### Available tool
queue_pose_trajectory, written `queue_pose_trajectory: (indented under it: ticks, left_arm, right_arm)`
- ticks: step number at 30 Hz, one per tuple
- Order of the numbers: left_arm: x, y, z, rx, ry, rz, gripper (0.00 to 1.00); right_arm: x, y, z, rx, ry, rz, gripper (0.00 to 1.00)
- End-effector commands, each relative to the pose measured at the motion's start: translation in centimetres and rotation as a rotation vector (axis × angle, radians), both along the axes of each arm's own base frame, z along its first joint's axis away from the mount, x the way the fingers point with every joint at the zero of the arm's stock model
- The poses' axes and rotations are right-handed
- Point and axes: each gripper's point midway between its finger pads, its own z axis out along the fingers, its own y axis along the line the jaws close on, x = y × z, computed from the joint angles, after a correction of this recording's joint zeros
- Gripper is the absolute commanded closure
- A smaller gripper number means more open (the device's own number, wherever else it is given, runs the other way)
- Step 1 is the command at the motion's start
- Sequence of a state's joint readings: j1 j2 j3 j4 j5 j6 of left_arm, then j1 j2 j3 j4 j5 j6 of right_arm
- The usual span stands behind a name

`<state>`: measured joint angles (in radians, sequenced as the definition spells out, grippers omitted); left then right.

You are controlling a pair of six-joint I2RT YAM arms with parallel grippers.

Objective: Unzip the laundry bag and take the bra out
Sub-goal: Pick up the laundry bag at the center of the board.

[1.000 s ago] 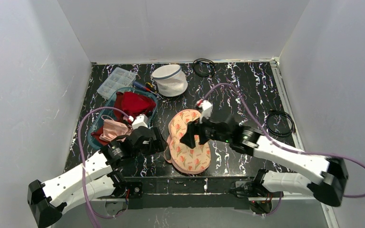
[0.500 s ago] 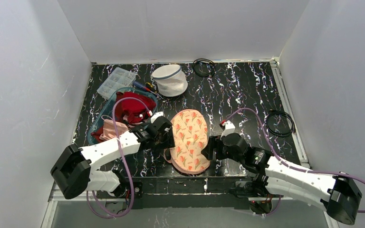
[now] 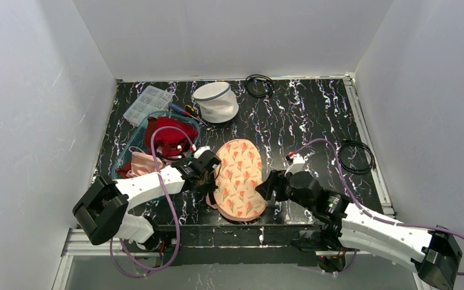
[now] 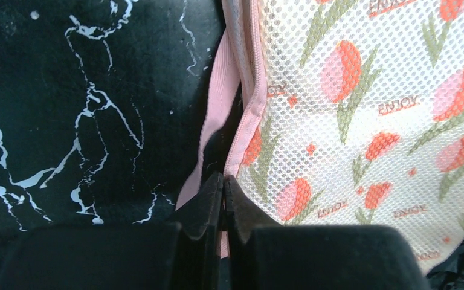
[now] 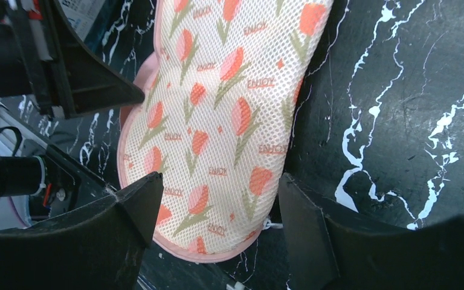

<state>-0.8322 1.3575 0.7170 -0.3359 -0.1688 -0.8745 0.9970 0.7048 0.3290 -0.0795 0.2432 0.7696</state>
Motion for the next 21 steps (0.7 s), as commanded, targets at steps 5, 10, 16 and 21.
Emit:
queue_pose_trajectory:
  ticks: [5,10,16,21]
  left_arm:
    - [-0.7,1.8,-0.4,0.052,0.003,0.007,1.00]
    - [-0.4,1.2,4.1,-0.027,-0.079,-0.041,0.86]
    - [0.1,-1.1,10.0,-0.180,-0.181,-0.127,0.65]
    - [0.6,-6.0,9.7,-0.382,-0.197,-0.229,0.69]
  right_arm:
    - [0.3,-1.3,-1.0,-0.005,0.004,-0.068,0.19]
    - [0.3,-2.4,-0.7,-0.020,-0.005,-0.097,0.12]
    - [-0.4,-3.0,-1.1,0.005,-0.012,-0.085,0.01]
    - [-0.2,-1.6,-0.3,0.155,-0.014,-0.091,0.01]
